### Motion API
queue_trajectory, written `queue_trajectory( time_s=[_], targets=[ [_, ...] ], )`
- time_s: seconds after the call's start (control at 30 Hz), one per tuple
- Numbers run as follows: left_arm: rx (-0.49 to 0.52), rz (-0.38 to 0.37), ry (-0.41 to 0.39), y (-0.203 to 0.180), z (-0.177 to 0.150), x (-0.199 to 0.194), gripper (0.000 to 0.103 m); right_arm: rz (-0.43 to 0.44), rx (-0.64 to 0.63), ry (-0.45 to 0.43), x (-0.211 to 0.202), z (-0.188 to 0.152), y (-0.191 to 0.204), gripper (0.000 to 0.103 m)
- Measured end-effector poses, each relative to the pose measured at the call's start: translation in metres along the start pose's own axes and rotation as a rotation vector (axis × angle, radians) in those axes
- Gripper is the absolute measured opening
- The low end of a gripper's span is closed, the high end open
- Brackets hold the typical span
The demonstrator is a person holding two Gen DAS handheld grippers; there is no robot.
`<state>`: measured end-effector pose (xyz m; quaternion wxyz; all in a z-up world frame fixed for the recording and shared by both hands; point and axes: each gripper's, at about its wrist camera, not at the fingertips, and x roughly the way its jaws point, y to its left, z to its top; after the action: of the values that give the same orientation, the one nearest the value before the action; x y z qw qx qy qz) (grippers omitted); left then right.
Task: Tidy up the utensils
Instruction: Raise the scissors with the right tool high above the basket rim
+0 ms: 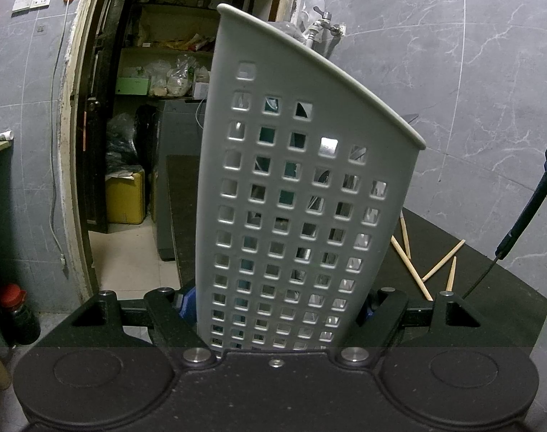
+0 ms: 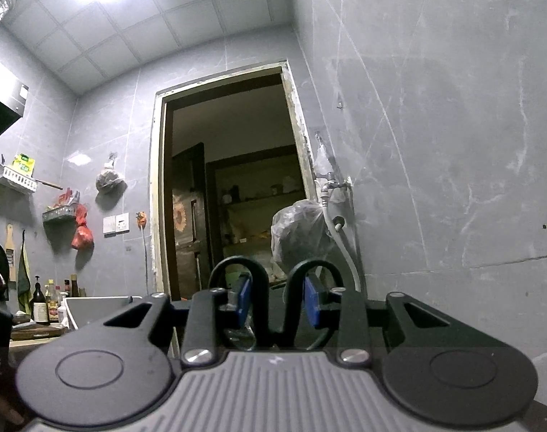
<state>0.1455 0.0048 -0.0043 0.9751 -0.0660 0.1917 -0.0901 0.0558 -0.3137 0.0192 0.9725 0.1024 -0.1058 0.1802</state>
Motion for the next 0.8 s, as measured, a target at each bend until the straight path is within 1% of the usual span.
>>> queue_trajectory(
  time_s=[0.2,0.37,0.47,0.6,0.8],
  targets=[
    [0.0,0.0,0.0,0.0,0.0,0.0,0.079,0.01,0.016,-0.009,0.005,0.001,0.0,0.035],
    [0.0,0.0,0.0,0.0,0.0,0.0,0.079,0.026,0.019,0.004,0.017,0.01,0.001,0.035],
    [-0.001,-0.002,0.0,0.0,0.0,0.0,0.079,0.044,0.013,0.037,0.026,0.021,0.004,0.035],
    [-0.003,-0.004,-0.001,0.0,0.001,-0.001,0.079,0.091,-0.009,0.07,0.033,0.037,0.011,0.035],
    [-0.004,-0.004,-0.001,0.001,0.001,-0.001,0.079,0.176,-0.095,0.032,0.043,0.072,0.035,0.035]
  ],
)
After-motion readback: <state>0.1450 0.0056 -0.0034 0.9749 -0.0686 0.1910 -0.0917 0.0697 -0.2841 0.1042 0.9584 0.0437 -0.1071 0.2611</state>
